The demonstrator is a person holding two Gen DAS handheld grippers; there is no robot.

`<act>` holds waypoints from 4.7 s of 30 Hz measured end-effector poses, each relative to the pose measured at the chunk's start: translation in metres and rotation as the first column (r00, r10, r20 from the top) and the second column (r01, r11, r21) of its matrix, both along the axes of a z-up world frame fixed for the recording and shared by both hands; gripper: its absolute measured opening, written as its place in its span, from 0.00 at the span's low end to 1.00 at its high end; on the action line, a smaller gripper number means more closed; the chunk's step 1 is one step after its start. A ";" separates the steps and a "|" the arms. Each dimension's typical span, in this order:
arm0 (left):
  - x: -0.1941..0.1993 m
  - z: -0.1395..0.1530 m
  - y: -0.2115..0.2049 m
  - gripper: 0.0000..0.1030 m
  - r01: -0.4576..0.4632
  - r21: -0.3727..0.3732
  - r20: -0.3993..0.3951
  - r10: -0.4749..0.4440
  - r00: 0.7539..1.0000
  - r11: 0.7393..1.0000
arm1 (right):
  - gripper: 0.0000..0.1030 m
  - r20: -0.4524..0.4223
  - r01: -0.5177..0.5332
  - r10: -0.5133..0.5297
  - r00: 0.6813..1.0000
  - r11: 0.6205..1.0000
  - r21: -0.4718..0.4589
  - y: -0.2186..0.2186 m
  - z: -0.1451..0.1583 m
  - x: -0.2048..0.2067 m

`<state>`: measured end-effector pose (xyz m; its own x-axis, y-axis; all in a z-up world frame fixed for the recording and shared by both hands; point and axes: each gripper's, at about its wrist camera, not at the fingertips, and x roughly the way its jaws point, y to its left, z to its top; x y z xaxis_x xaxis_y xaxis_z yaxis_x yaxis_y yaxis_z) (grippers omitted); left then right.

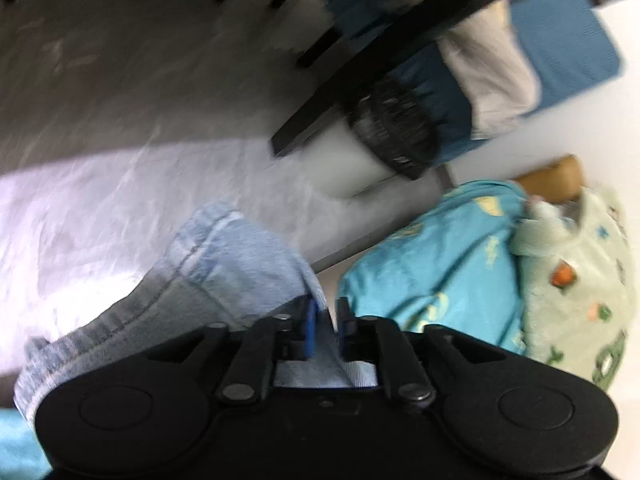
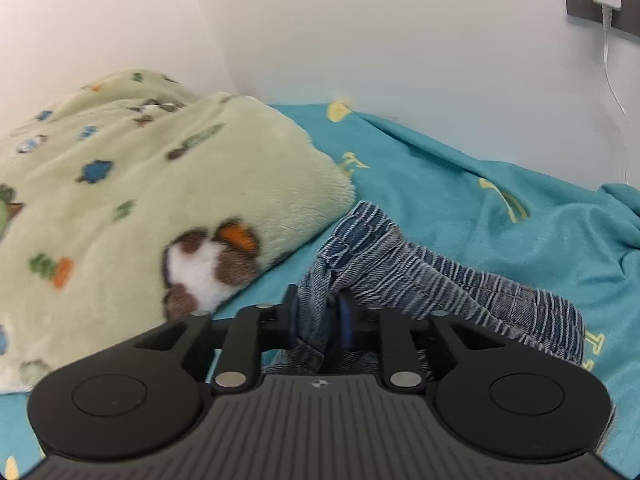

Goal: Fold clothes

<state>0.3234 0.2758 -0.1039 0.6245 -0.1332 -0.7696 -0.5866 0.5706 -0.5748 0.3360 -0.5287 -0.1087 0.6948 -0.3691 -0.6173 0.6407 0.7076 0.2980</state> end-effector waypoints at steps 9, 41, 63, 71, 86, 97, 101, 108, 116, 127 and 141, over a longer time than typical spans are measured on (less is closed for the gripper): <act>-0.066 0.049 -0.078 0.16 0.232 0.120 0.186 -0.251 0.950 0.965 | 0.45 0.142 -0.086 0.084 0.986 0.996 0.006 0.032 0.020 -0.106; -0.114 0.012 -0.272 0.46 0.450 0.170 0.113 -0.471 0.875 0.877 | 0.30 0.270 -0.059 0.014 0.963 0.985 0.161 0.010 -0.018 -0.145; -0.136 0.028 -0.218 0.48 0.389 -0.022 0.159 -0.381 0.911 0.921 | 0.36 0.027 0.012 -0.015 1.000 0.994 0.108 -0.006 -0.019 -0.215; -0.142 0.042 -0.112 0.57 0.214 -0.199 0.139 -0.188 0.972 0.956 | 0.61 -0.022 -0.014 0.017 1.000 0.990 0.139 0.014 -0.003 -0.231; -0.174 -0.069 0.068 0.61 -0.178 -0.487 0.011 0.210 0.978 0.855 | 0.61 0.048 -0.189 0.182 0.982 0.953 0.236 0.077 0.032 -0.271; -0.126 -0.113 0.091 0.55 -0.213 -0.468 0.032 0.257 0.966 0.858 | 0.62 0.051 -0.143 0.134 0.990 0.927 0.346 0.094 0.022 -0.250; -0.113 -0.119 0.090 0.33 -0.202 -0.386 0.004 0.221 0.975 0.900 | 0.62 0.023 -0.187 0.189 0.982 0.933 0.307 0.114 0.021 -0.238; -0.107 -0.028 0.054 0.14 -0.080 -0.034 0.181 0.085 0.980 0.996 | 0.61 0.018 -0.229 0.235 0.972 0.926 0.300 0.122 0.019 -0.234; -0.104 0.107 -0.037 0.14 0.035 0.376 0.373 -0.186 0.909 0.926 | 0.61 0.046 -0.284 0.282 0.958 0.922 0.263 0.131 0.023 -0.237; -0.144 0.146 -0.271 0.14 0.277 0.666 0.381 -0.635 0.672 0.693 | 0.61 0.070 -0.320 0.312 0.948 0.929 0.187 0.127 0.034 -0.238; -0.176 0.024 -0.421 0.18 0.572 0.772 -0.024 -0.886 0.463 0.278 | 0.62 0.102 -0.366 0.352 0.930 0.891 0.267 0.119 0.018 -0.228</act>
